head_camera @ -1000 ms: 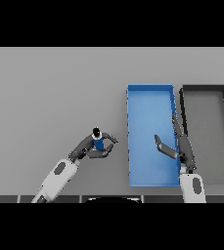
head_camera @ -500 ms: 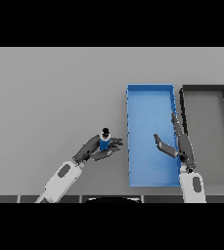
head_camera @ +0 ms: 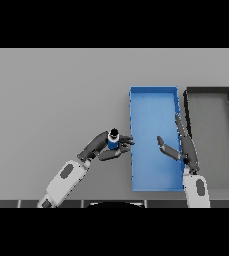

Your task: Pick up the blue pipe and place it into the blue bin.

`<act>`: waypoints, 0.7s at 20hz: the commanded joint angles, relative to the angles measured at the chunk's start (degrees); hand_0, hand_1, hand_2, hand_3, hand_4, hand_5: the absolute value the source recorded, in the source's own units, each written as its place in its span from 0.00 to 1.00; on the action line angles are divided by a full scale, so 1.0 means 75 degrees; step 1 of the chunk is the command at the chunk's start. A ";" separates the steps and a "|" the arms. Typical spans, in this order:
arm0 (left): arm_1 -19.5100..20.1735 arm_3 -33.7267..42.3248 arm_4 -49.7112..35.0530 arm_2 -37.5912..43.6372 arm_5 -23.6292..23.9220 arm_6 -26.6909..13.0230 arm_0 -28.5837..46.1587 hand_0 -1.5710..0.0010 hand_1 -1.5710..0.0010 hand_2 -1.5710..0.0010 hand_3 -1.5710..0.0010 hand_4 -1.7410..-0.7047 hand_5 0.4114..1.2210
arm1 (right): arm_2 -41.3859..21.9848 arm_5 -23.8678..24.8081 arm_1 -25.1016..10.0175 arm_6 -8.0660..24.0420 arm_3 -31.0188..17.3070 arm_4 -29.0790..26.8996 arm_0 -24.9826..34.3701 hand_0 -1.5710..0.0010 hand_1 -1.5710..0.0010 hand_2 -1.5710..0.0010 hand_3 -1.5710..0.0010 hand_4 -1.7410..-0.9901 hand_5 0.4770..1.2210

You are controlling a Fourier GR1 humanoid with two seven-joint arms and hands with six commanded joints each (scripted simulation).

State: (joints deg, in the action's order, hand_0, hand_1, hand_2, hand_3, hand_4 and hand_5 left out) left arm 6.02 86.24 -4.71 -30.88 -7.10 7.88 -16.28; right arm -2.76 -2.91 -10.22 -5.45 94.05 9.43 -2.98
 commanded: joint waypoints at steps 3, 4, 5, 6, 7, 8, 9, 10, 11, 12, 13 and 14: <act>-0.0064 0.0254 0.0038 -0.0025 -0.0067 -0.0371 -0.0132 0.00 0.00 0.00 0.00 0.26 1.00 | 0.0018 -0.0017 -0.0032 -0.0232 0.0029 0.0001 -0.0176 1.00 1.00 1.00 1.00 0.78 0.22; -0.0074 0.0316 0.0084 -0.0041 -0.0076 -0.0480 -0.0147 0.00 0.00 0.00 0.00 0.26 1.00 | 0.0047 0.0033 -0.0016 -0.0160 -0.0007 0.0004 -0.0090 1.00 1.00 1.00 1.00 0.78 0.22; -0.0089 0.0223 0.0149 -0.0013 -0.0096 -0.0510 -0.0177 0.00 0.00 0.00 0.00 0.26 1.00 | 0.0019 0.0051 -0.0001 -0.0237 0.0028 0.0039 -0.0127 1.00 1.00 1.00 1.00 0.79 0.22; -0.0108 0.0248 0.0187 -0.0047 -0.0135 -0.0488 -0.0086 0.00 0.00 0.00 0.00 0.26 1.00 | 0.0046 0.0132 0.0057 -0.0192 0.0053 0.0033 -0.0166 1.00 1.00 1.00 1.00 0.79 0.22; -0.0167 0.0213 0.0197 -0.0004 -0.0124 -0.0591 -0.0123 0.00 0.00 0.00 0.00 0.27 1.00 | 0.0056 0.0182 0.0096 -0.0166 0.0072 0.0034 -0.0197 1.00 1.00 1.00 1.00 0.80 0.22; -0.0200 0.0156 0.0230 0.0011 -0.0161 -0.0542 -0.0110 0.00 0.00 0.00 0.00 0.27 1.00 | 0.0058 0.0212 0.0120 -0.0167 0.0087 0.0039 -0.0229 1.00 1.00 1.00 1.00 0.80 0.22; -0.0200 0.0196 0.0244 0.0041 -0.0187 -0.0543 -0.0107 0.00 0.00 0.00 0.00 0.27 1.00 | 0.0056 0.0231 0.0138 -0.0177 0.0099 0.0046 -0.0261 1.00 1.00 1.00 1.00 0.80 0.22; -0.0188 0.0211 0.0296 0.0047 -0.0205 -0.0539 -0.0072 0.00 0.00 0.00 0.00 0.27 1.00 | 0.0051 0.0243 0.0151 -0.0193 0.0108 0.0055 -0.0292 1.00 1.00 1.00 1.00 0.77 0.22; -0.0264 0.0180 0.0357 0.0031 -0.0215 -0.0601 -0.0120 0.00 0.00 0.00 0.00 0.27 1.00 | 0.0028 0.0273 0.0168 -0.0240 0.0107 0.0107 -0.0343 1.00 1.00 1.00 1.00 0.74 0.22; -0.0285 0.0180 0.0387 0.0018 -0.0254 -0.0538 -0.0045 0.00 0.00 0.00 0.00 0.26 1.00 | 0.0028 0.0263 0.0167 -0.0177 0.0147 0.0086 -0.0298 1.00 1.00 1.00 1.00 0.73 0.22; -0.0290 0.0147 0.0420 0.0047 -0.0294 -0.0480 -0.0040 0.00 0.00 0.00 0.00 0.26 1.00 | 0.0080 0.0255 0.0145 -0.0250 0.0108 0.0036 -0.0287 1.00 1.00 1.00 1.00 0.74 0.22; -0.0378 0.0053 0.0452 0.0064 -0.0316 -0.0489 -0.0104 0.00 0.00 0.00 0.00 0.26 1.00 | 0.0093 0.0161 0.0098 -0.0419 0.0189 -0.0058 -0.0308 1.00 1.00 0.99 1.00 0.74 0.22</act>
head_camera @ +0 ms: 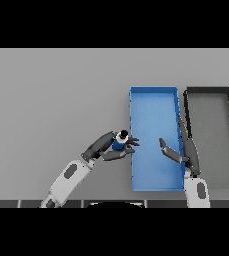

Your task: Pick up the blue pipe and place it into the blue bin.

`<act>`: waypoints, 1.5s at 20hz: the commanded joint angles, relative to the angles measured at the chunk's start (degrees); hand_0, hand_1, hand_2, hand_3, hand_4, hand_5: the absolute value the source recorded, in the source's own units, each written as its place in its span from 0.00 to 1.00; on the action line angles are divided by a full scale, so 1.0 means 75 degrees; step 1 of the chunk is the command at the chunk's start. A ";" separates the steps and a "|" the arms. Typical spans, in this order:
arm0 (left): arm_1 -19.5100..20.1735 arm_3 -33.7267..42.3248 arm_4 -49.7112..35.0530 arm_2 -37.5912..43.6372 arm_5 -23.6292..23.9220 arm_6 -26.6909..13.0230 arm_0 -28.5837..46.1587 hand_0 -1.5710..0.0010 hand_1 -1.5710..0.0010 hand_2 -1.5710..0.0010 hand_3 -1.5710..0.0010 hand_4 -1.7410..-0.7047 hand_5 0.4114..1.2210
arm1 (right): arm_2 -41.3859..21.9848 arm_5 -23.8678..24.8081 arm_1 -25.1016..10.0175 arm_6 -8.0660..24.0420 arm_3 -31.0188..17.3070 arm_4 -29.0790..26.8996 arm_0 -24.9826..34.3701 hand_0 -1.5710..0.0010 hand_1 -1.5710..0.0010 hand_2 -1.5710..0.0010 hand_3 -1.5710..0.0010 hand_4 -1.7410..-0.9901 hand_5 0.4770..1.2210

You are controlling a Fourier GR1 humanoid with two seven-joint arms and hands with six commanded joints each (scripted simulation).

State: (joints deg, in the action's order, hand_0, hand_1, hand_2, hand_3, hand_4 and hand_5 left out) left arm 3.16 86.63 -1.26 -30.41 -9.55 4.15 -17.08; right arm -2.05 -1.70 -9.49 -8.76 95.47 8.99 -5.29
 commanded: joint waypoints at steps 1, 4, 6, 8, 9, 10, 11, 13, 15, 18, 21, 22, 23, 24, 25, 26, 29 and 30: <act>0.0016 0.0132 -0.0021 0.0014 -0.0022 -0.0029 0.0041 0.00 0.00 0.00 0.00 0.26 1.00 | 0.0099 -0.0400 -0.0028 -0.0223 0.0120 -0.0572 0.0046 1.00 1.00 0.97 1.00 0.73 0.23; 0.0064 0.0169 -0.0051 0.0092 -0.0191 0.0063 0.0157 0.00 0.00 0.00 0.00 0.26 1.00 | 0.0107 -0.1759 -0.0347 0.0339 0.0699 -0.2257 0.0224 1.00 0.98 0.93 1.00 0.71 0.18; 0.0004 0.0197 -0.0019 0.0125 -0.0213 -0.0005 0.0136 0.00 0.00 0.00 0.00 0.26 1.00 | -0.0076 -0.2319 -0.0632 0.1038 0.1150 -0.3004 0.0598 1.00 0.98 0.92 1.00 0.69 0.17; -0.0028 0.0215 -0.0019 0.0202 -0.0252 -0.0119 0.0094 0.00 0.00 0.00 0.00 0.26 1.00 | -0.0132 -0.2770 -0.1111 0.1726 0.1528 -0.3732 0.1062 1.00 0.99 0.93 1.00 0.67 0.13; -0.0109 0.0207 0.0044 0.0165 -0.0254 -0.0172 0.0070 0.00 0.00 0.00 0.00 0.26 1.00 | -0.0287 -0.2882 -0.1153 0.2051 0.1539 -0.3887 0.1410 1.00 0.99 0.93 1.00 0.66 0.12; -0.0045 0.0242 0.0022 0.0240 -0.0310 -0.0136 0.0086 0.00 0.00 0.00 0.00 0.26 1.00 | -0.0379 -0.2983 -0.1246 0.2182 0.1712 -0.3991 0.1533 1.00 0.99 0.93 1.00 0.65 0.11; -0.0095 0.0183 0.0140 0.0198 -0.0292 -0.0116 0.0116 0.00 0.00 0.00 0.00 0.26 1.00 | -0.0494 -0.3065 -0.1351 0.2341 0.1863 -0.4026 0.1723 1.00 0.99 0.94 1.00 0.64 0.11; -0.0086 0.0220 0.0186 0.0265 -0.0332 -0.0151 0.0118 0.00 0.00 0.00 0.00 0.26 1.00 | -0.0752 -0.3174 -0.1465 0.2675 0.1984 -0.3945 0.2233 1.00 1.00 0.95 1.00 0.61 0.11; -0.0093 0.0261 0.0247 0.0308 -0.0376 -0.0155 0.0109 0.00 0.00 0.00 0.00 0.26 1.00 | -0.0953 -0.3332 -0.1473 0.2795 0.1989 -0.3950 0.2598 1.00 1.00 0.97 1.00 0.59 0.11; -0.0188 0.0084 0.0283 0.0401 -0.0506 -0.0116 0.0026 0.00 0.00 0.00 0.00 0.26 1.00 | -0.1327 -0.3598 -0.1324 0.3000 0.1910 -0.4010 0.3054 1.00 1.00 0.97 1.00 0.59 0.11; -0.0238 0.0038 0.0359 0.0454 -0.0616 0.0068 0.0040 0.00 0.00 0.00 0.00 0.27 1.00 | -0.1576 -0.3831 -0.1185 0.3173 0.1752 -0.4145 0.3433 1.00 1.00 0.97 1.00 0.63 0.10; -0.0276 0.0046 0.0370 0.0435 -0.0660 0.0043 0.0101 0.00 0.00 0.00 0.00 0.27 1.00 | -0.1666 -0.3805 -0.1089 0.3291 0.1677 -0.4107 0.3685 1.00 1.00 0.97 1.00 0.65 0.10; -0.0298 0.0046 0.0279 0.0495 -0.0757 -0.0049 0.0061 0.00 0.00 0.00 0.00 0.27 1.00 | -0.1710 -0.3860 -0.1069 0.3321 0.1597 -0.4062 0.3900 1.00 1.00 0.97 1.00 0.67 0.10; -0.0296 0.0048 0.0174 0.0536 -0.0870 -0.0097 0.0117 0.00 0.00 0.00 0.00 0.26 1.00 | -0.1782 -0.3850 -0.0988 0.3418 0.1472 -0.3971 0.4098 1.00 0.99 0.96 1.00 0.68 0.09; -0.0353 0.0067 0.0113 0.0584 -0.0898 -0.0176 0.0093 0.00 0.00 0.00 0.00 0.26 1.00 | -0.1856 -0.3847 -0.0917 0.3480 0.1483 -0.3977 0.4234 0.99 0.99 0.96 1.00 0.69 0.08; -0.0340 -0.0022 0.0187 0.0640 -0.0901 -0.0178 0.0048 0.00 0.00 0.00 0.00 0.26 1.00 | -0.1882 -0.3852 -0.0875 0.3609 0.1366 -0.3999 0.4489 0.99 0.99 0.95 1.00 0.71 0.08; -0.0410 -0.0042 0.0451 0.0633 -0.0852 -0.0257 0.0081 0.00 0.00 0.00 0.00 0.26 1.00 | -0.2000 -0.4005 -0.0679 0.3671 0.0924 -0.3818 0.4837 0.98 0.97 0.94 1.00 0.74 0.05; -0.0397 -0.0009 0.0498 0.0642 -0.0889 -0.0211 0.0082 0.00 0.00 0.00 0.00 0.26 1.00 | -0.2039 -0.4039 -0.0598 0.3739 0.0795 -0.3831 0.4995 0.98 0.96 0.93 0.99 0.73 0.04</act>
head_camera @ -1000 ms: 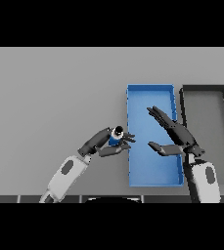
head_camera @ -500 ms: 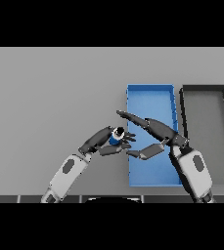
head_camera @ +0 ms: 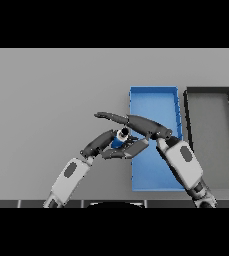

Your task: Pick up the blue pipe and place it into the blue bin.

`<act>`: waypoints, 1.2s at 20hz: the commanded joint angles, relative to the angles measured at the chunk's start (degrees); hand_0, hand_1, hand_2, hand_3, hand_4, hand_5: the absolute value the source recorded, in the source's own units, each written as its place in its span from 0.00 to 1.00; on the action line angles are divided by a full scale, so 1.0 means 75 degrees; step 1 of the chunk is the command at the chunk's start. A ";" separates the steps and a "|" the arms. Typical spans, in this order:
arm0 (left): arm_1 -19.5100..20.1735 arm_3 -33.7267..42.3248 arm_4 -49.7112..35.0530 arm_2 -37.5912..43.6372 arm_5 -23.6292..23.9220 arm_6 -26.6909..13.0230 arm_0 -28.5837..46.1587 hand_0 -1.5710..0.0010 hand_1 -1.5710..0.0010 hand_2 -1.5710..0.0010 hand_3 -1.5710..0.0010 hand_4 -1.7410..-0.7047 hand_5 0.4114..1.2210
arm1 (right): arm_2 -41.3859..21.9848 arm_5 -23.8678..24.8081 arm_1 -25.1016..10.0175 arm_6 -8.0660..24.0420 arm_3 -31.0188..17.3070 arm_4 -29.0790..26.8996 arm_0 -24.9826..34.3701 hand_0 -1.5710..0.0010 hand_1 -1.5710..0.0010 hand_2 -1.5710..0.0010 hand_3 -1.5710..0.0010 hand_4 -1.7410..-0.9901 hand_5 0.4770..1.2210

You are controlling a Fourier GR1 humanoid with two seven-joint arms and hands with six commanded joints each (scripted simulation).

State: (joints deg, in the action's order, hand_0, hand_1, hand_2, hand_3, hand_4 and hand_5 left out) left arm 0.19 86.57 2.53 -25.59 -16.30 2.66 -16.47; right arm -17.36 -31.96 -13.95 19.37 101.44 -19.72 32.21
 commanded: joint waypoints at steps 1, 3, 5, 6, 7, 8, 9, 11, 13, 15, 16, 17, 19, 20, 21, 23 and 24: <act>0.0017 -0.0043 0.0029 0.0067 0.0020 -0.0060 0.0017 0.00 0.00 0.00 0.00 0.27 1.00 | -0.0053 -0.0080 0.0044 0.0018 -0.0073 -0.0020 0.0098 0.96 0.93 0.89 0.97 0.72 0.03; 0.0012 -0.0001 -0.0064 0.0140 -0.0135 -0.0023 0.0048 0.00 0.00 0.00 0.00 0.22 1.00 | -0.0114 -0.0159 0.0157 0.0014 -0.0257 0.0036 0.0291 0.79 0.77 0.76 0.85 0.62 0.01; -0.0043 0.0166 0.0106 -0.0014 -0.0086 -0.0449 0.0167 0.00 0.00 0.00 0.00 0.14 1.00 | -0.0172 -0.0194 0.0265 -0.0112 -0.0289 0.0079 0.0294 0.55 0.55 0.53 0.62 0.45 0.03; -0.0028 0.0224 0.0180 -0.0024 -0.0045 -0.0542 0.0202 0.00 0.00 0.00 0.00 0.11 1.00 | -0.0192 -0.0193 0.0263 -0.0157 -0.0244 0.0071 0.0249 0.44 0.44 0.42 0.51 0.37 0.05; -0.0050 0.0229 0.0142 0.0047 -0.0034 -0.0622 0.0165 0.00 0.00 0.00 0.00 0.09 1.00 | -0.0195 -0.0221 0.0281 -0.0089 -0.0293 -0.0028 0.0237 0.35 0.35 0.34 0.44 0.30 0.10; -0.0118 0.0127 0.0092 0.0092 -0.0082 -0.0542 0.0113 0.00 0.00 0.00 0.04 0.08 1.00 | -0.0256 -0.0185 0.0355 -0.0003 -0.0280 -0.0088 0.0200 0.28 0.28 0.27 0.39 0.25 0.16; -0.0189 0.0135 -0.0072 0.0179 -0.0131 -0.0414 0.0157 0.00 0.00 0.00 0.03 0.06 1.00 | -0.0274 -0.0111 0.0437 0.0057 -0.0311 -0.0174 0.0239 0.23 0.23 0.22 0.35 0.21 0.23; -0.0265 0.0041 -0.0237 0.0266 -0.0281 -0.0170 0.0171 0.00 0.00 0.00 0.04 0.04 1.00 | -0.0335 -0.0064 0.0504 -0.0056 -0.0358 -0.0207 0.0183 0.14 0.14 0.14 0.24 0.15 0.51; -0.0217 -0.0008 -0.0258 0.0378 -0.0415 -0.0154 0.0108 0.00 0.00 0.00 0.07 0.03 1.00 | -0.0440 0.0031 0.0539 -0.0164 -0.0320 -0.0041 0.0131 0.09 0.09 0.09 0.17 0.10 0.69; -0.0297 0.0082 -0.0212 0.0357 -0.0418 -0.0200 0.0146 0.00 0.00 0.00 0.09 0.02 1.00 | -0.0492 0.0002 0.0458 -0.0409 -0.0252 0.0044 0.0131 0.06 0.06 0.06 0.11 0.06 0.80; -0.0325 0.0041 -0.0163 0.0390 -0.0433 -0.0152 0.0088 0.00 0.00 0.00 0.09 0.02 1.00 | -0.0546 0.0056 0.0498 -0.0465 -0.0225 0.0082 0.0117 0.05 0.05 0.05 0.09 0.05 0.84; -0.0304 0.0123 -0.0137 0.0394 -0.0448 -0.0191 0.0137 0.00 0.00 0.00 0.09 0.01 1.00 | -0.0564 0.0098 0.0490 -0.0493 -0.0183 0.0069 0.0079 0.04 0.04 0.04 0.07 0.04 0.87; -0.0286 0.0244 -0.0025 0.0392 -0.0376 -0.0269 0.0135 0.00 0.00 0.00 0.09 0.01 1.00 | -0.0491 0.0176 0.0537 -0.0534 -0.0145 -0.0005 0.0052 0.02 0.02 0.02 0.04 0.03 0.92; -0.0256 0.0227 -0.0024 0.0439 -0.0390 -0.0231 0.0143 0.00 0.00 0.00 0.09 0.01 1.00 | -0.0433 0.0229 0.0550 -0.0478 -0.0143 -0.0008 0.0017 0.02 0.02 0.02 0.04 0.02 0.93; -0.0313 0.0166 0.0120 0.0384 -0.0270 -0.0073 0.0158 0.00 0.00 0.00 0.09 0.01 1.00 | -0.0473 0.0329 0.0663 -0.0472 -0.0083 0.0172 -0.0049 0.02 0.02 0.01 0.03 0.02 0.95; -0.0190 0.0270 0.0505 0.0375 -0.0074 0.0124 0.0168 0.07 0.15 0.18 0.26 0.14 1.00 | -0.0495 0.0348 0.0717 -0.0717 -0.0022 0.0361 -0.0132 0.01 0.01 0.01 0.02 0.01 0.97; -0.0140 0.0249 0.0489 0.0368 -0.0272 0.0154 0.0205 0.26 0.32 0.34 0.41 0.26 1.00 | -0.0472 0.0367 0.0717 -0.0647 -0.0027 0.0383 -0.0126 0.01 0.01 0.01 0.01 0.01 0.97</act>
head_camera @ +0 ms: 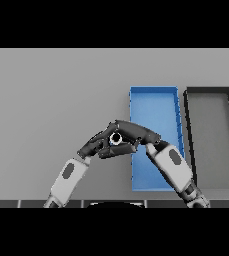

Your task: Pick up the blue pipe and place it into the blue bin.

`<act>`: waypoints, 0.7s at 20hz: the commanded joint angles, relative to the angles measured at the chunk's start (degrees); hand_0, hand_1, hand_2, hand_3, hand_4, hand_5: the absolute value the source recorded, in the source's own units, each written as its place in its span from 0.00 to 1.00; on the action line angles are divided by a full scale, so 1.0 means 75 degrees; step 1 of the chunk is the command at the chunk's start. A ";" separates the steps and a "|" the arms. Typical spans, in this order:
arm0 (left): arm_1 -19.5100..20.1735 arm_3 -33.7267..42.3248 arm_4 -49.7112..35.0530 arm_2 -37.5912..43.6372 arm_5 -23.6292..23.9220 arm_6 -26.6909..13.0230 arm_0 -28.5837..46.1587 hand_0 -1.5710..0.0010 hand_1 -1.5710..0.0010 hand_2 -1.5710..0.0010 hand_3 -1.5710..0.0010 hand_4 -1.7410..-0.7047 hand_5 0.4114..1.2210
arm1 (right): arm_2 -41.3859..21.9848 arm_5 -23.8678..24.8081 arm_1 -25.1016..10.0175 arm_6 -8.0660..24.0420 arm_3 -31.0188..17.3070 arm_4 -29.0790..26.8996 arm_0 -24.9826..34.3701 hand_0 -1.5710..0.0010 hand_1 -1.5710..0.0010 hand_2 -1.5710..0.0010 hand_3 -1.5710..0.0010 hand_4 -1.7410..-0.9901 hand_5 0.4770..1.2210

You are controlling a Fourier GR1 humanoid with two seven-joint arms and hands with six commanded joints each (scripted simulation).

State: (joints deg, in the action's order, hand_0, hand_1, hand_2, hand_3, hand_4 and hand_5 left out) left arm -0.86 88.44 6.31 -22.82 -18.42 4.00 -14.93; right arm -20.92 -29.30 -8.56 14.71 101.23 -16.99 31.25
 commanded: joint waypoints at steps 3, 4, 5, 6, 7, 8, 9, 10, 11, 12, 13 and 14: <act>0.0133 0.0072 0.0180 -0.0004 -0.0522 -0.0141 0.0014 0.62 0.65 0.66 0.70 0.52 1.00 | 0.0039 0.0055 0.0102 0.0344 0.0025 -0.0130 0.0028 0.00 0.00 0.00 0.01 0.00 0.99; 0.0098 0.0019 0.0351 -0.0007 -0.0537 -0.0220 -0.0023 0.70 0.72 0.73 0.76 0.58 0.89 | 0.0080 0.0032 0.0108 0.0506 0.0008 -0.0124 0.0049 0.00 0.00 0.00 0.01 0.00 0.99; 0.0032 0.0044 0.0399 -0.0021 -0.0545 -0.0387 0.0030 0.76 0.78 0.78 0.81 0.63 0.76 | 0.0039 0.0017 0.0154 0.0501 0.0036 0.0000 -0.0018 0.00 0.00 0.00 0.00 0.00 0.99; 0.0069 0.0015 0.0330 0.0080 -0.0550 -0.0514 0.0027 0.80 0.82 0.83 0.84 0.67 0.65 | 0.0100 0.0016 0.0165 0.0390 0.0028 0.0067 0.0055 0.00 0.00 0.00 0.00 0.00 0.99; 0.0069 0.0028 0.0287 0.0102 -0.0564 -0.0658 0.0031 0.84 0.86 0.86 0.88 0.70 0.54 | 0.0054 0.0088 0.0226 0.0306 0.0084 0.0158 0.0029 0.00 0.00 0.00 0.00 0.00 0.99; 0.0028 -0.0024 0.0260 0.0122 -0.0548 -0.0754 0.0036 0.88 0.89 0.89 0.90 0.72 0.44 | 0.0090 0.0077 0.0161 0.0221 0.0160 0.0154 -0.0035 0.00 0.00 0.00 0.00 0.00 1.00; -0.0041 0.0002 0.0197 0.0160 -0.0521 -0.0894 -0.0022 0.90 0.91 0.91 0.92 0.73 0.36 | 0.0109 0.0042 0.0154 0.0162 0.0100 0.0185 -0.0023 0.00 0.00 0.00 0.00 0.00 1.00; -0.0112 0.0078 0.0099 0.0157 -0.0522 -0.1133 0.0020 0.92 0.93 0.93 0.94 0.74 0.29 | 0.0139 0.0030 0.0158 0.0191 0.0082 0.0158 0.0012 0.00 0.00 0.00 0.00 0.00 1.00; -0.0185 0.0016 0.0045 0.0185 -0.0502 -0.1284 -0.0007 0.94 0.94 0.94 0.95 0.74 0.24 | 0.0080 0.0071 0.0273 0.0284 0.0068 0.0178 0.0018 0.00 0.00 0.00 0.00 0.00 1.00; -0.0108 -0.0089 0.0128 0.0260 -0.0451 -0.1198 -0.0075 0.95 0.95 0.95 0.96 0.75 0.19 | 0.0097 0.0076 0.0330 0.0289 0.0015 0.0089 -0.0005 0.00 0.00 0.00 0.00 0.00 1.00; -0.0055 -0.0106 0.0274 0.0162 -0.0432 -0.1094 0.0060 0.96 0.96 0.96 0.97 0.76 0.16 | 0.0186 0.0110 0.0332 0.0372 0.0065 -0.0129 0.0075 0.00 0.00 0.00 0.00 0.00 1.00; 0.0030 -0.0106 0.0271 0.0203 -0.0458 -0.0977 0.0063 0.97 0.97 0.97 0.97 0.77 0.13 | 0.0258 0.0132 0.0326 0.0287 0.0068 -0.0173 0.0100 0.00 0.00 0.00 0.00 0.00 1.00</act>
State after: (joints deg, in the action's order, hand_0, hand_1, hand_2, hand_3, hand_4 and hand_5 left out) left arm -0.61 87.65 8.34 -21.28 -21.85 -3.30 -14.46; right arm -18.96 -28.34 -6.12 16.79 101.74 -18.38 32.02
